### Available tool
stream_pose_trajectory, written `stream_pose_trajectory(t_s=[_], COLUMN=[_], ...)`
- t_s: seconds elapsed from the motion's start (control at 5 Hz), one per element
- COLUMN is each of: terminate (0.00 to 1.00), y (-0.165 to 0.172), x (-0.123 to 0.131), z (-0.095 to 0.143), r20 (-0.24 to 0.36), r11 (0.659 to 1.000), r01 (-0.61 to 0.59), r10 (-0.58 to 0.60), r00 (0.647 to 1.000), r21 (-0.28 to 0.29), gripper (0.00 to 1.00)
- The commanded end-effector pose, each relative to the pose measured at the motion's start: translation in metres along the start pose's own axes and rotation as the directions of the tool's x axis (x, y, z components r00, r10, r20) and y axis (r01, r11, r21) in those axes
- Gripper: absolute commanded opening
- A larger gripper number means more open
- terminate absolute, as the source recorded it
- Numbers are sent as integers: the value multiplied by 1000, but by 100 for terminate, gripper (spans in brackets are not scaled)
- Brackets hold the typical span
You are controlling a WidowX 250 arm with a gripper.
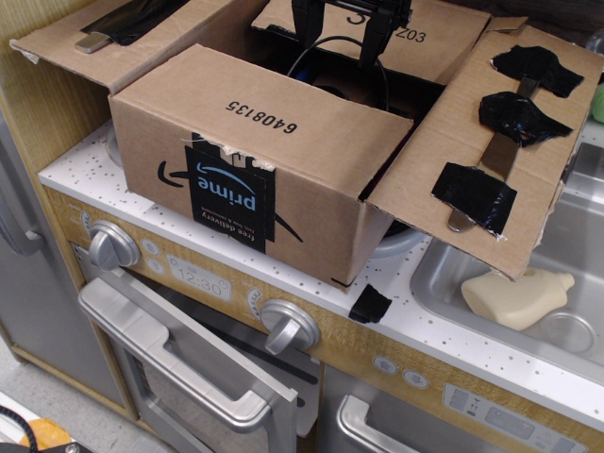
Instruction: Open large4fbox flaps
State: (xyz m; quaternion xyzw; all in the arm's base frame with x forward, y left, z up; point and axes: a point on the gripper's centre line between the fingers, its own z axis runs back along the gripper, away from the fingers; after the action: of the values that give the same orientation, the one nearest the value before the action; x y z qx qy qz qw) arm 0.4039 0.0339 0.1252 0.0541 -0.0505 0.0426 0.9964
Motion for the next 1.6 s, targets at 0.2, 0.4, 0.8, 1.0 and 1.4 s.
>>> stream_pose_trajectory(t_s=[0.2,0.4,0.8,1.0,1.4], terminate=[0,0,0,0,0], y=[2,-2,-3,-5,-3], x=[-4,-5,-17,-26,-55], z=[-8,-17,-25,-10,32], r20=[-29,-39,-104,-175,-304], r11=[995,992,985,990,997], r01=[-35,-48,-31,1,-7], r10=[33,43,13,-26,-15], r00=[999,998,994,984,953], r21=[-91,-117,-171,-143,-73], gripper=[100,100,100,100,100])
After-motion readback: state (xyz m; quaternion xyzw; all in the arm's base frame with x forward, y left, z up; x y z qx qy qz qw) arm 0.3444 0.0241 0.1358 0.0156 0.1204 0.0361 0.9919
